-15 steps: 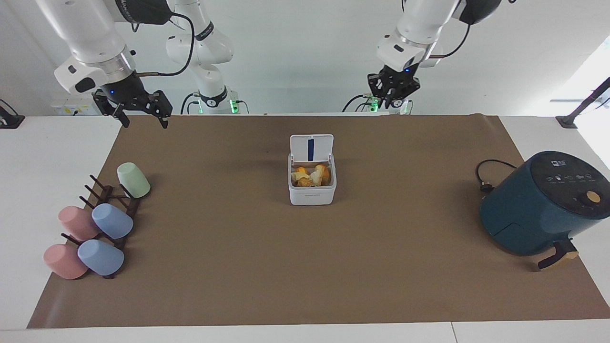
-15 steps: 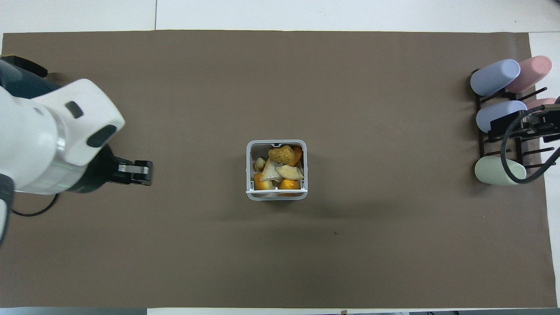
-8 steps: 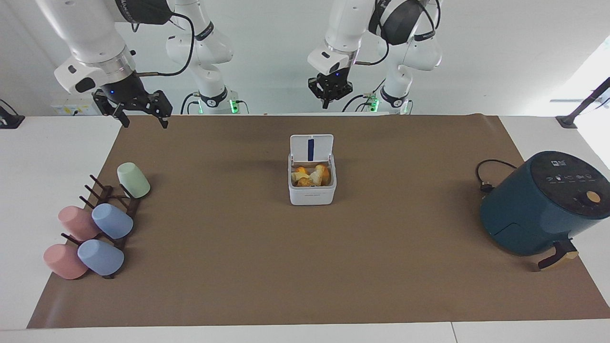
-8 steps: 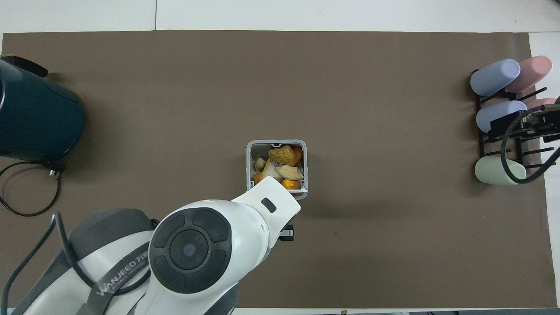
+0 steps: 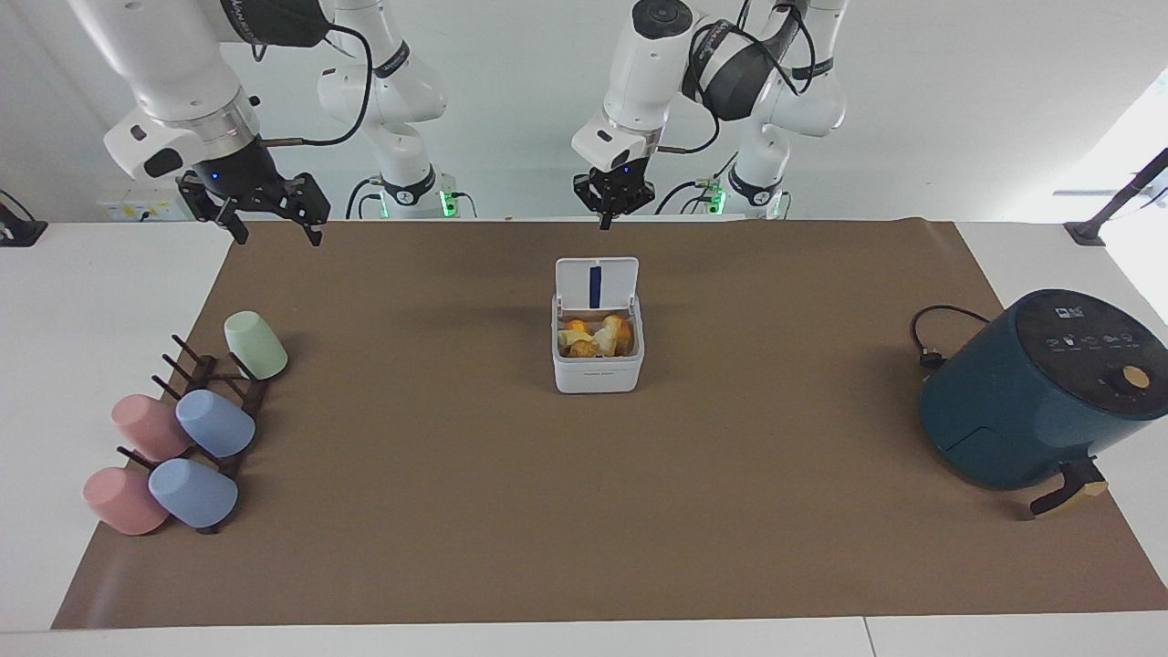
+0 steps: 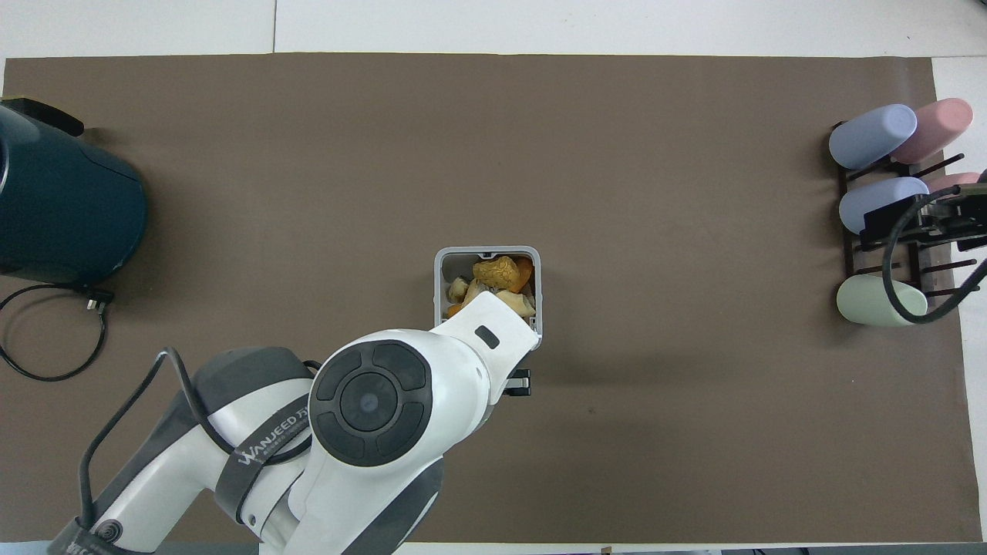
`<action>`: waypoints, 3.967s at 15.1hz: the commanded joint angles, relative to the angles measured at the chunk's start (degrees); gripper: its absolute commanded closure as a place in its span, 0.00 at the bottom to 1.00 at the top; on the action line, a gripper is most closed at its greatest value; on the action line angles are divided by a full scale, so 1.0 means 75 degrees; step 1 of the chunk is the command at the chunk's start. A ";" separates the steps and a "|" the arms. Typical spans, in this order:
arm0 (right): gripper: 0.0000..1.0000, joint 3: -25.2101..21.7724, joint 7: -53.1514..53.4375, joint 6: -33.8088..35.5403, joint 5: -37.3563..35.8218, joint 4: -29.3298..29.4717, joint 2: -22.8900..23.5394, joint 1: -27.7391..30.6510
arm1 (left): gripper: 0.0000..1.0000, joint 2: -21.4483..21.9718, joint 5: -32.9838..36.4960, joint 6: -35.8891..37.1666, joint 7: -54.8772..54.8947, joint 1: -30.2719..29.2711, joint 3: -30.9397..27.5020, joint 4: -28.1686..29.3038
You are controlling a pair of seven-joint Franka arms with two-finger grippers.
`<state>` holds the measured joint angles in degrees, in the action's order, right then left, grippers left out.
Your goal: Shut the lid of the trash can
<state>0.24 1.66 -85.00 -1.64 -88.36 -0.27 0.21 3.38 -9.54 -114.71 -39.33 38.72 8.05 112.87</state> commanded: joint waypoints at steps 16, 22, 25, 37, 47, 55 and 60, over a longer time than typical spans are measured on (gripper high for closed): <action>0.00 0.0038 -0.0104 -0.0045 0.0007 -0.0113 -0.0092 0.0077 | 1.00 -0.1211 -0.0170 -0.1145 -0.0030 -0.0615 -0.0147 -0.0880; 0.00 0.0038 -0.0104 -0.0045 0.0007 -0.0113 -0.0092 0.0077 | 1.00 -0.1786 -0.0076 -0.1520 0.0017 -0.0662 -0.0159 -0.1127; 0.00 0.0038 -0.0104 -0.0045 0.0007 -0.0124 -0.0092 0.0077 | 1.00 -0.1904 -0.0064 -0.1614 0.0169 -0.0791 -0.0159 -0.1116; 0.00 0.0038 -0.0104 -0.0045 0.0007 -0.0113 -0.0092 0.0077 | 1.00 -0.2384 0.0181 -0.1990 0.0357 -0.0803 -0.0159 -0.1080; 0.00 0.0038 -0.0104 -0.0045 0.0007 -0.0113 -0.0092 0.0077 | 1.00 -0.2619 0.0498 -0.2037 0.0345 -0.0744 -0.0159 -0.1057; 0.00 0.0038 -0.0104 -0.0045 0.0007 -0.0124 -0.0092 0.0077 | 1.00 -0.2362 0.0416 -0.0258 0.0369 -0.0803 -0.0194 -0.2263; 0.00 0.0038 -0.0104 -0.0045 0.0007 -0.0113 -0.0092 0.0077 | 1.00 -0.1426 0.0428 0.1078 0.0847 -0.1655 -0.0194 -0.2487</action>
<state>0.24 1.66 -85.00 -1.64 -88.37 -0.27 0.21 -11.61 -7.42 -111.10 -35.89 29.95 6.31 93.87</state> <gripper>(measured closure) 0.000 0.991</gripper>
